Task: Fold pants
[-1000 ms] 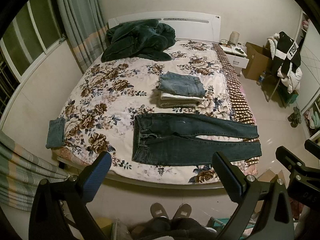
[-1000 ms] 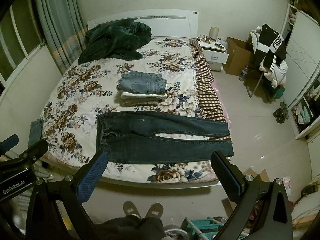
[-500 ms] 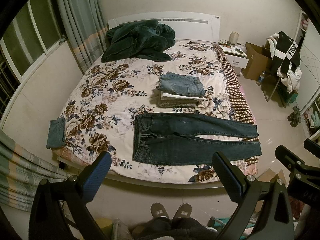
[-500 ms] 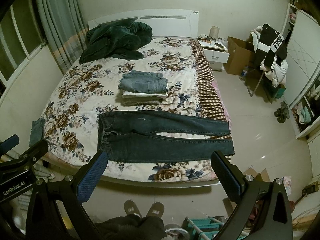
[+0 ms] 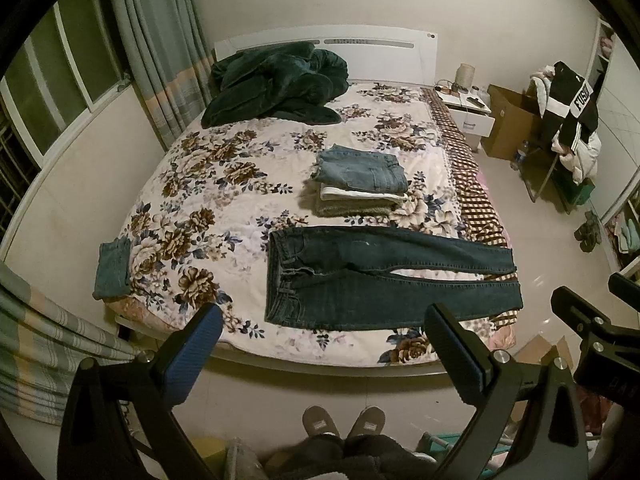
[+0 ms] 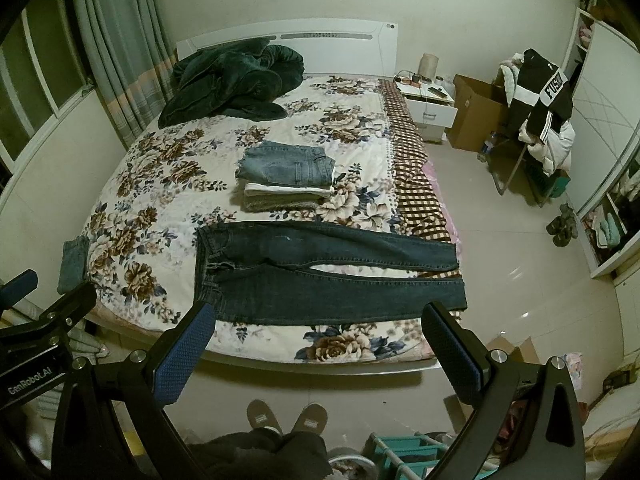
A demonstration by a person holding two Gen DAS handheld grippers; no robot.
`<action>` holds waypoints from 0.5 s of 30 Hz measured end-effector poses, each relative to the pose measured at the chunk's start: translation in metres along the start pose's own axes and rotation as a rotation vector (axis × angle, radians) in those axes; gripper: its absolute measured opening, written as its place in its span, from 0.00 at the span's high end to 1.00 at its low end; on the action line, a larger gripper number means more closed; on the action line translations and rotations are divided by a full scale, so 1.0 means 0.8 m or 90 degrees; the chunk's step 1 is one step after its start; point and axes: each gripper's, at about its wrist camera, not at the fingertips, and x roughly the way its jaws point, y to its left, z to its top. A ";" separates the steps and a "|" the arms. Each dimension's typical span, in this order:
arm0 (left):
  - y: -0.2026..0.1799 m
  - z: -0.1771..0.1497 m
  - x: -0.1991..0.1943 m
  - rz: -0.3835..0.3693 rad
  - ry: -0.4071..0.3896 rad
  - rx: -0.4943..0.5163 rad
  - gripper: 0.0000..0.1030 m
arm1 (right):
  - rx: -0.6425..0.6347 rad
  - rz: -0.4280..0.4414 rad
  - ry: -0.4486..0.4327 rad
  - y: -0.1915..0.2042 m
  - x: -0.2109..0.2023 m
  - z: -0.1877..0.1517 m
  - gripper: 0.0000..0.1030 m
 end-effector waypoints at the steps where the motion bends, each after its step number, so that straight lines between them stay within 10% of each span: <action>1: 0.000 0.000 0.000 0.000 0.000 0.001 0.00 | 0.000 0.000 0.000 -0.001 -0.001 -0.001 0.00; 15: 0.001 -0.001 0.000 -0.001 -0.001 0.001 0.00 | 0.000 -0.002 0.001 0.001 -0.001 -0.001 0.00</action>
